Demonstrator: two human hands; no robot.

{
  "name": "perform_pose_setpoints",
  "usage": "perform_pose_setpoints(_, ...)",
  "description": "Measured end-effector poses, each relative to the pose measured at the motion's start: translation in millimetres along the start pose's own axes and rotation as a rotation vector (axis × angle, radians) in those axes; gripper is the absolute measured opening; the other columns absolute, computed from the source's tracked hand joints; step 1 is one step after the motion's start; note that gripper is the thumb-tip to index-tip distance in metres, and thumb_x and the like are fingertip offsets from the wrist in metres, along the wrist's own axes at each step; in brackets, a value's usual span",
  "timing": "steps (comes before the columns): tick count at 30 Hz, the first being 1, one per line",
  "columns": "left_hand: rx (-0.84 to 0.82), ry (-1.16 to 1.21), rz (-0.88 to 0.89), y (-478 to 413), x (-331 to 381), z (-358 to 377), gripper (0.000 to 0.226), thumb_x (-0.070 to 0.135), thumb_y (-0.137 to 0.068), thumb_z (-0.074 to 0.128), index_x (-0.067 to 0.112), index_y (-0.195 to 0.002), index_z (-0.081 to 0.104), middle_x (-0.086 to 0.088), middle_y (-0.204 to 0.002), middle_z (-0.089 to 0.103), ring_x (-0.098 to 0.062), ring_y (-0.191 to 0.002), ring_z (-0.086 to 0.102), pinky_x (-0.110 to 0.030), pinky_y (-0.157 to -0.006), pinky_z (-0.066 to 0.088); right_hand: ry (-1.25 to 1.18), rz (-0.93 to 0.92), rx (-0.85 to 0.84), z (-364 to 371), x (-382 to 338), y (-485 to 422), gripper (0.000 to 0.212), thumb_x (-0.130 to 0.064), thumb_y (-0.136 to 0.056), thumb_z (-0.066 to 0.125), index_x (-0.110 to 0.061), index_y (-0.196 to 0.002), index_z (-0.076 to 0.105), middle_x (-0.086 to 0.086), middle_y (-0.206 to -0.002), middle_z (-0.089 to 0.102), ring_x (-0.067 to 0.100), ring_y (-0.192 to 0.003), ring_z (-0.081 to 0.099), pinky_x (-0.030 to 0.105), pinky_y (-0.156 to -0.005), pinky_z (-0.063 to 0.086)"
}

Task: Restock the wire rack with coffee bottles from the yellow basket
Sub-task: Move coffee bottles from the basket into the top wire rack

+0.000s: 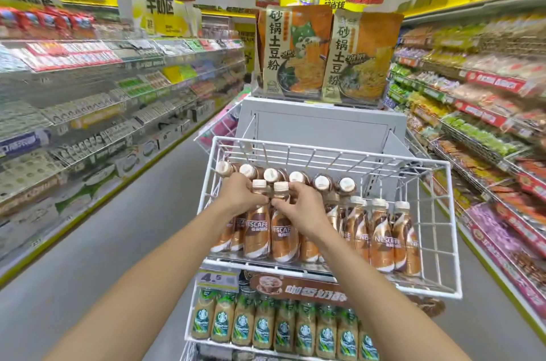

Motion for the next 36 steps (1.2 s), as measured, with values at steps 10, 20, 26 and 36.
perform_pose_setpoints(10,-0.084,0.066,0.085,-2,-10,-12,0.042,0.017,-0.085,0.083,0.017,-0.060,0.050,0.003,-0.055,0.044,-0.013,-0.053,0.040,-0.029,-0.061,0.035,-0.157,0.083,0.032,19,8,-1,0.026,-0.031,-0.096,0.074,-0.013,-0.115,0.074,0.001,-0.107,0.079,0.023,-0.102,0.074,0.051,-0.094,0.060)
perform_pose_setpoints(20,0.011,-0.068,0.033,2,-11,1,0.018,0.021,-0.095,0.073,0.006,-0.085,0.069,-0.004,-0.077,0.067,-0.012,-0.065,0.057,-0.025,-0.054,0.040,0.000,0.182,-0.055,32,26,-15,0.065,-0.044,-0.098,0.070,-0.007,-0.150,0.054,0.011,-0.151,0.059,0.030,-0.142,0.054,0.046,-0.117,0.045)
perform_pose_setpoints(26,0.218,-0.094,0.027,21,-4,-13,0.024,0.018,-0.089,0.074,0.007,-0.071,0.063,-0.008,-0.075,0.065,-0.027,-0.077,0.064,-0.043,-0.073,0.055,0.045,0.160,-0.117,28,22,-10,0.056,-0.047,-0.100,0.066,-0.008,-0.141,0.060,0.011,-0.137,0.066,0.029,-0.132,0.059,0.043,-0.107,0.047)
perform_pose_setpoints(36,-0.170,-0.824,0.253,97,31,-15,0.052,0.060,-0.100,0.046,0.011,-0.116,0.057,-0.012,-0.126,0.062,-0.031,-0.117,0.059,-0.049,-0.101,0.052,0.694,-0.108,-0.315,-22,-3,48,0.075,-0.068,-0.104,0.025,-0.014,-0.150,0.049,0.016,-0.154,0.053,0.032,-0.136,0.057,0.053,-0.112,0.050)
Point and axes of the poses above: each hand's wrist, its own y-axis away from the middle knuckle, its own z-axis out of the palm, x = y × z, the point moved 9 cm from there along -y, towards the middle knuckle
